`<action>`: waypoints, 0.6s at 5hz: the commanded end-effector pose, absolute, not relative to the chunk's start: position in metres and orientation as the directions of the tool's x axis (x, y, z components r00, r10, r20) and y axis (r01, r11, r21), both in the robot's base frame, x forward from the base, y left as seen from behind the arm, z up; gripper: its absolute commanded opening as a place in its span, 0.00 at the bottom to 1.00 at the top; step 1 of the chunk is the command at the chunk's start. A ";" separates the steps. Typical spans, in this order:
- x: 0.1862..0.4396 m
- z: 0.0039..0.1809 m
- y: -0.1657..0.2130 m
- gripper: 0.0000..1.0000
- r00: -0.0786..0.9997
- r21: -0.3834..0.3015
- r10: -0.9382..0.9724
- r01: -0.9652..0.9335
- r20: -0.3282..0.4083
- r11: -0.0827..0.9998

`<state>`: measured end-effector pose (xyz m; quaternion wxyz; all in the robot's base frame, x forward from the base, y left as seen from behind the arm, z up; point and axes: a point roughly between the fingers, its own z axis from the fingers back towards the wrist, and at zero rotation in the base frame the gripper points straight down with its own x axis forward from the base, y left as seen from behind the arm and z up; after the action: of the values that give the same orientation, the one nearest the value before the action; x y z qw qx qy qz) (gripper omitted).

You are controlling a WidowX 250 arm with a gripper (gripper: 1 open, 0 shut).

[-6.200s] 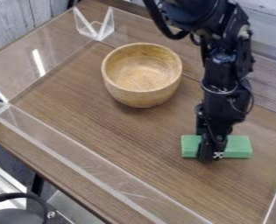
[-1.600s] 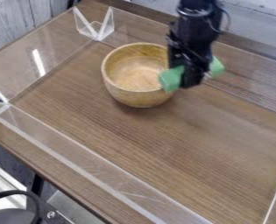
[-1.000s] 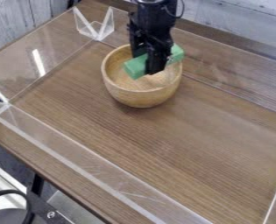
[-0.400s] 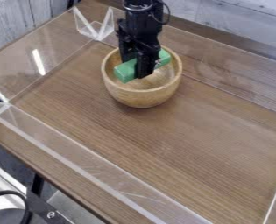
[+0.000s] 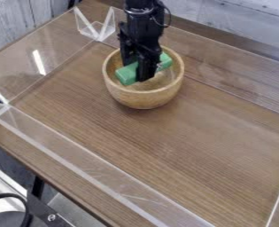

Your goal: Put the green block in the brown bowl

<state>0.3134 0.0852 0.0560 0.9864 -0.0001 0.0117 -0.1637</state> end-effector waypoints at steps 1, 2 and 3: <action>0.327 0.077 0.092 0.00 0.948 0.038 -0.313 0.312 0.049 0.949; 0.327 0.078 0.092 0.00 0.949 0.035 -0.312 0.310 0.054 0.950; 0.327 0.079 0.091 0.00 0.949 0.031 -0.310 0.309 0.060 0.951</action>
<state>0.3136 0.0841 0.0555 0.9868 -0.0078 0.0091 -0.1615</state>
